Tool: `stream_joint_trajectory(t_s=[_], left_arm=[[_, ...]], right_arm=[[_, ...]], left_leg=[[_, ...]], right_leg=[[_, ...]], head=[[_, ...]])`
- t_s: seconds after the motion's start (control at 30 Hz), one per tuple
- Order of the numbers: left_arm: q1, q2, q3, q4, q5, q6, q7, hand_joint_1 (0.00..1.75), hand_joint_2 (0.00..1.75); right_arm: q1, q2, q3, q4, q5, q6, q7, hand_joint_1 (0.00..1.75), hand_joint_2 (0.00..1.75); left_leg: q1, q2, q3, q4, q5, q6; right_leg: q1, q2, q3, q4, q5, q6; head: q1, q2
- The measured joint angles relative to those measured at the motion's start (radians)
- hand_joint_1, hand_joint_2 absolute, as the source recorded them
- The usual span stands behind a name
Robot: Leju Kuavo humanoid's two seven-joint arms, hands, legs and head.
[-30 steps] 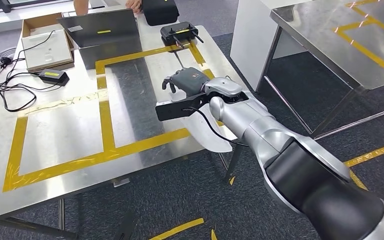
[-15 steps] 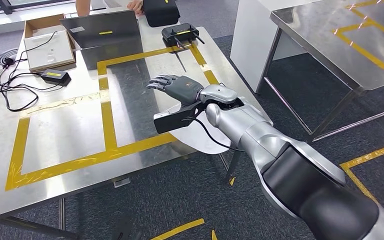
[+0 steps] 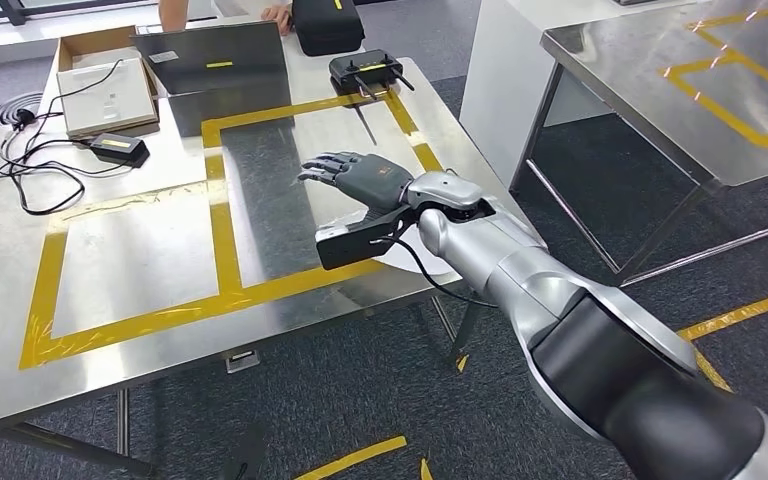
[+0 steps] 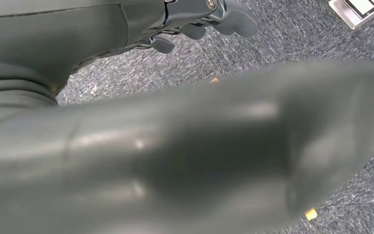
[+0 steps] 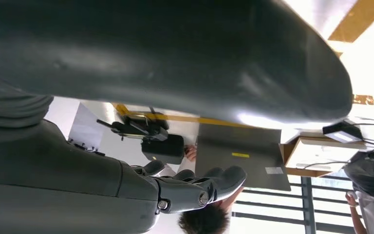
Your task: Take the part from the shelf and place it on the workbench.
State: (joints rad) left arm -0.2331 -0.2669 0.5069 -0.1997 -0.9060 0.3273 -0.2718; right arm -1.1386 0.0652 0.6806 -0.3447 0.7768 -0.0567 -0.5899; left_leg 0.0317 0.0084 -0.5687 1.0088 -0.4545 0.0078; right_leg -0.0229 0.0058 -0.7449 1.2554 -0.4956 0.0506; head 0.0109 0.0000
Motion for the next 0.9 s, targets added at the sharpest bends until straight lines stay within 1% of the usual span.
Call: stream_joint_trajectory(t_s=[0.07, 0.1, 0.13, 0.2, 0.23, 0.27, 0.3, 0.33, 0.37, 0.4, 0.47, 0.5, 0.53, 0.57, 0.6, 0.67, 0.7, 0.73, 0.77, 0.8, 0.83, 0.87, 0.9], left_arm=[[0.0, 0.0, 0.0, 0.0, 0.0, 0.0, 0.0, 0.0, 0.0], [0.0, 0.0, 0.0, 0.0, 0.0, 0.0, 0.0, 0.0, 0.0], [0.0, 0.0, 0.0, 0.0, 0.0, 0.0, 0.0, 0.0, 0.0], [-0.001, 0.0, 0.0, 0.0, 0.0, 0.0, 0.0, 0.0, 0.0], [-0.001, 0.0, 0.0, 0.0, 0.0, 0.0, 0.0, 0.0, 0.0], [-0.002, 0.001, 0.001, 0.0, 0.0, 0.0, 0.0, 0.0, 0.0], [-0.002, 0.001, 0.001, 0.0, 0.0, 0.0, 0.0, 0.0, 0.0], [-0.002, 0.001, 0.001, 0.0, 0.0, 0.0, 0.0, 0.0, 0.0], [-0.003, 0.001, 0.001, 0.0, 0.0, 0.0, -0.001, 0.0, 0.0], [-0.003, 0.001, 0.001, 0.0, 0.0, 0.0, -0.002, 0.0, 0.0], [-0.003, 0.001, 0.001, 0.001, 0.0, 0.0, -0.002, 0.0, 0.0], [-0.003, 0.002, 0.001, 0.001, 0.0, 0.0, -0.002, 0.0, 0.0], [-0.003, 0.002, 0.001, 0.001, 0.0, 0.0, -0.003, 0.0, 0.0], [-0.003, 0.002, 0.001, 0.001, 0.0, -0.001, -0.003, 0.0, 0.0], [-0.003, 0.003, 0.001, 0.001, -0.001, -0.002, -0.003, 0.0, 0.0], [-0.005, 0.003, 0.001, 0.001, -0.004, -0.004, -0.003, 0.0, 0.0], [-0.006, 0.003, 0.001, 0.001, -0.005, -0.004, -0.003, 0.0, 0.0], [-0.007, 0.003, 0.001, 0.001, -0.006, -0.004, -0.002, 0.0, 0.0], [-0.008, 0.003, 0.001, 0.001, -0.006, -0.004, -0.002, 0.0, 0.0], [-0.008, 0.002, 0.001, 0.001, -0.006, -0.004, -0.001, 0.0, 0.0], [-0.008, 0.002, 0.001, 0.001, -0.006, -0.004, -0.001, 0.0, 0.0], [-0.009, 0.001, 0.001, 0.001, -0.006, -0.004, -0.001, 0.0, 0.0], [-0.01, 0.0, 0.001, 0.001, -0.006, -0.004, -0.001, 0.0, 0.0]], right_arm=[[0.0, -0.003, 0.0, -0.003, 0.001, 0.0, -0.002, 0.0, 0.0], [-0.002, -0.003, 0.0, -0.005, 0.001, 0.0, -0.003, 0.0, 0.0], [-0.002, -0.003, 0.0, -0.006, 0.001, 0.0, -0.004, 0.0, 0.0], [-0.003, -0.004, 0.0, -0.007, 0.001, 0.0, -0.004, 0.0, 0.0], [-0.003, -0.004, 0.0, -0.007, 0.001, 0.0, -0.004, 0.0, 0.0], [-0.004, -0.004, 0.0, -0.008, 0.001, 0.0, -0.005, 0.0, 0.0], [-0.004, -0.004, 0.0, -0.01, 0.002, 0.0, -0.006, 0.0, 0.0], [-0.004, -0.004, 0.0, -0.013, 0.002, 0.0, -0.007, 0.0, 0.0], [-0.004, -0.005, 0.0, -0.015, 0.002, 0.0, -0.008, 0.0, 0.0], [-0.003, -0.005, 0.0, -0.017, 0.002, 0.0, -0.008, 0.0, 0.0], [0.0, -0.005, 0.0, -0.018, 0.002, 0.0, -0.009, 0.0, 0.0], [0.003, -0.005, 0.0, -0.018, 0.002, 0.0, -0.009, 0.0, 0.0], [0.005, -0.005, 0.0, -0.018, 0.002, 0.0, -0.008, 0.0, 0.0], [0.007, -0.005, 0.0, -0.018, 0.002, -0.001, -0.008, 0.0, 0.0], [0.008, -0.005, 0.0, -0.018, 0.001, -0.001, -0.008, 0.0, 0.0], [0.008, -0.007, 0.0, -0.021, -0.001, -0.004, -0.007, 0.0, 0.0], [0.008, -0.008, 0.0, -0.023, -0.003, -0.006, -0.007, 0.0, 0.0], [0.008, -0.009, 0.0, -0.026, -0.004, -0.008, -0.006, 0.0, 0.0], [0.008, -0.01, 0.0, -0.027, -0.005, -0.009, -0.006, 0.0, 0.0], [0.009, -0.012, 0.0, -0.028, -0.007, -0.009, -0.006, 0.0, 0.0], [0.009, -0.014, 0.0, -0.029, -0.008, -0.009, -0.006, 0.0, 0.0], [0.01, -0.017, 0.0, -0.031, -0.01, -0.009, -0.006, 0.0, 0.0], [0.01, -0.02, 0.0, -0.031, -0.011, -0.009, -0.005, 0.0, 0.0]], left_leg=[[0.008, 0.0, -0.01, 0.013, -0.003, -0.011], [0.01, 0.0, -0.013, 0.018, -0.004, -0.016], [0.011, 0.0, -0.014, 0.021, -0.005, -0.019], [0.012, 0.0, -0.015, 0.022, -0.005, -0.02], [0.011, 0.0, -0.018, 0.023, -0.005, -0.024], [0.011, 0.0, -0.021, 0.024, -0.005, -0.029], [0.011, -0.001, -0.026, 0.025, -0.003, -0.041], [0.011, -0.003, -0.034, 0.031, -0.008, -0.053], [0.011, -0.004, -0.044, 0.051, -0.026, -0.061], [0.01, -0.005, -0.06, 0.089, -0.056, -0.067], [0.006, -0.006, -0.103, 0.215, -0.139, -0.064], [0.003, -0.006, -0.119, 0.27, -0.166, -0.062], [0.0, -0.006, -0.121, 0.3, -0.175, -0.058], [-0.003, -0.006, -0.106, 0.291, -0.165, -0.053], [-0.006, -0.006, -0.072, 0.247, -0.141, -0.046], [-0.015, -0.006, 0.014, 0.117, -0.104, -0.033], [-0.019, -0.007, 0.042, 0.07, -0.094, -0.028], [-0.023, -0.008, 0.053, 0.046, -0.093, -0.024], [-0.026, -0.009, 0.051, 0.043, -0.089, -0.021], [-0.027, -0.01, 0.042, 0.041, -0.08, -0.014], [-0.025, -0.009, 0.035, 0.037, -0.07, -0.007], [-0.023, -0.007, 0.026, 0.034, -0.057, 0.001], [-0.02, -0.005, 0.014, 0.031, -0.042, 0.009]], right_leg=[[-0.012, -0.005, 0.071, -0.117, 0.05, 0.012], [-0.015, -0.007, 0.099, -0.164, 0.066, 0.015], [-0.017, -0.008, 0.114, -0.19, 0.073, 0.017], [-0.018, -0.008, 0.119, -0.201, 0.07, 0.018], [-0.015, -0.006, 0.123, -0.205, 0.064, 0.017], [-0.012, -0.001, 0.125, -0.208, 0.062, 0.012], [-0.009, 0.002, 0.122, -0.211, 0.061, -0.003], [-0.006, 0.004, 0.118, -0.211, 0.063, -0.022], [-0.006, 0.004, 0.109, -0.213, 0.07, -0.041], [-0.005, 0.002, 0.101, -0.217, 0.074, -0.057], [0.002, 0.001, 0.087, -0.217, 0.086, -0.069], [0.006, 0.001, 0.079, -0.217, 0.093, -0.072], [0.01, 0.001, 0.07, -0.217, 0.1, -0.073], [0.014, 0.001, 0.061, -0.216, 0.108, -0.074], [0.016, 0.002, 0.052, -0.216, 0.116, -0.073], [0.019, 0.002, 0.038, -0.215, 0.133, -0.066], [0.02, 0.002, 0.034, -0.216, 0.141, -0.061], [0.019, 0.002, 0.033, -0.216, 0.149, -0.055], [0.018, 0.001, 0.032, -0.22, 0.157, -0.048], [0.018, 0.001, 0.032, -0.224, 0.166, -0.041], [0.017, 0.002, 0.028, -0.226, 0.166, -0.035], [0.017, 0.003, 0.02, -0.217, 0.148, -0.029], [0.016, 0.002, 0.007, -0.188, 0.111, -0.023]], head=[[0.0, 0.0], [0.0, 0.0], [0.0, 0.0], [0.0, 0.0], [0.001, 0.0], [0.001, 0.0], [0.001, 0.0], [0.001, 0.0], [0.0, 0.0], [-0.001, 0.0], [-0.002, 0.0], [-0.002, 0.0], [-0.002, 0.0], [-0.002, 0.0], [-0.002, 0.0], [-0.001, 0.0], [-0.001, 0.0], [-0.002, 0.0], [-0.002, 0.0], [-0.004, 0.0], [-0.004, 0.0], [-0.003, 0.0], [-0.002, 0.0]])
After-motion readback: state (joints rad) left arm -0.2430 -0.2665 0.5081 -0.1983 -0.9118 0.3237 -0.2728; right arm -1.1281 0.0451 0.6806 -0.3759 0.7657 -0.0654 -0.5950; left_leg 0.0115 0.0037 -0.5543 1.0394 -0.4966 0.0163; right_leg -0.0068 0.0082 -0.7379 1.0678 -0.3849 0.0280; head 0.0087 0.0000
